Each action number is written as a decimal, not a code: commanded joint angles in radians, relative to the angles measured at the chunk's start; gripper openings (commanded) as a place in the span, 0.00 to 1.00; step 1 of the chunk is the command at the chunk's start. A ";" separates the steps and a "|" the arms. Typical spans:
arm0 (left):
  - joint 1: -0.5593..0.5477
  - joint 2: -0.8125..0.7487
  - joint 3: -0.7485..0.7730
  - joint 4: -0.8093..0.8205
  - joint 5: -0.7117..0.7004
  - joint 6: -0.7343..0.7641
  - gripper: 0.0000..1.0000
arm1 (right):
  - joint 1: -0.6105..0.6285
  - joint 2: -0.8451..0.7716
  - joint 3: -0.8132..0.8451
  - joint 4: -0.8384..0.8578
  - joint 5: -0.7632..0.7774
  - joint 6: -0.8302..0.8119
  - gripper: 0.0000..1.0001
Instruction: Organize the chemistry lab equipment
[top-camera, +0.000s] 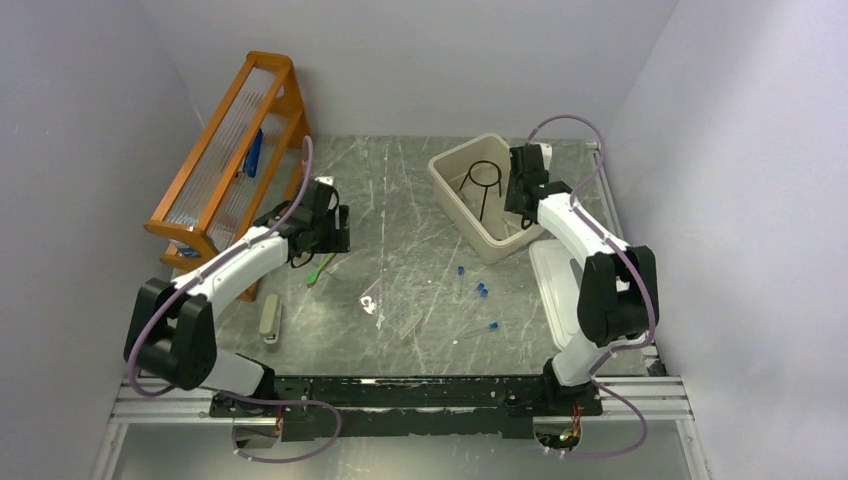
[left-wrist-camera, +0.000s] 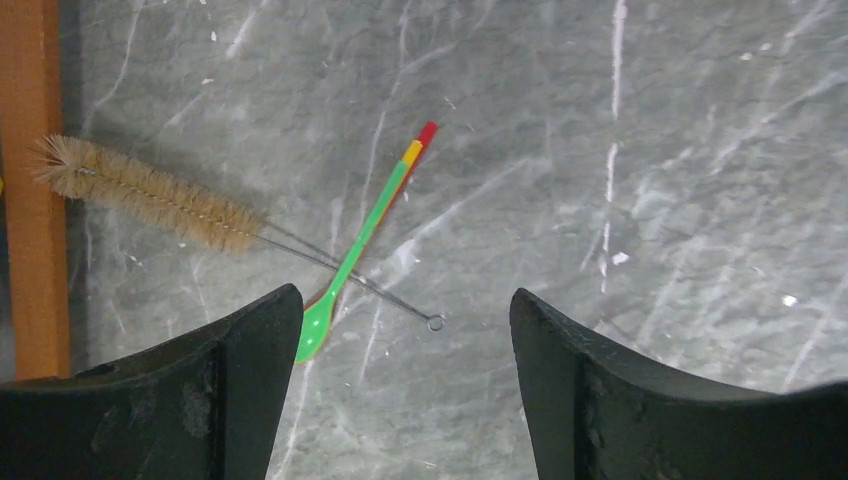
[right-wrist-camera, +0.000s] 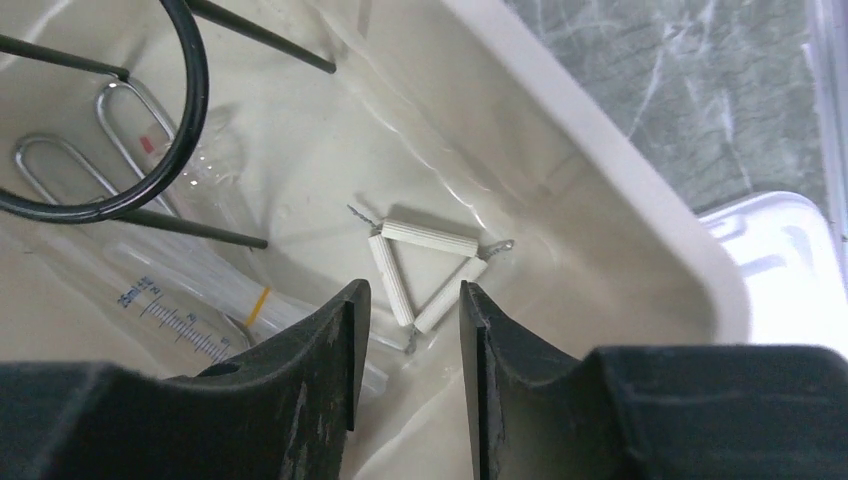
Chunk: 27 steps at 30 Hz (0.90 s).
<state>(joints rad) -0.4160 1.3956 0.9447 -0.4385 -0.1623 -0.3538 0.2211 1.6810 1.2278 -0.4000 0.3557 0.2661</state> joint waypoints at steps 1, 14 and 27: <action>-0.006 0.086 0.081 -0.088 -0.086 0.037 0.78 | 0.002 -0.097 0.037 -0.040 0.031 0.019 0.42; -0.006 0.363 0.208 -0.188 -0.052 0.085 0.59 | 0.005 -0.338 -0.043 0.016 -0.214 0.079 0.39; -0.006 0.418 0.198 -0.163 -0.021 0.089 0.35 | 0.007 -0.411 -0.116 0.082 -0.341 0.068 0.35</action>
<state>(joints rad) -0.4160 1.8114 1.1378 -0.6037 -0.2096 -0.2695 0.2237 1.2758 1.1206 -0.3542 0.0727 0.3325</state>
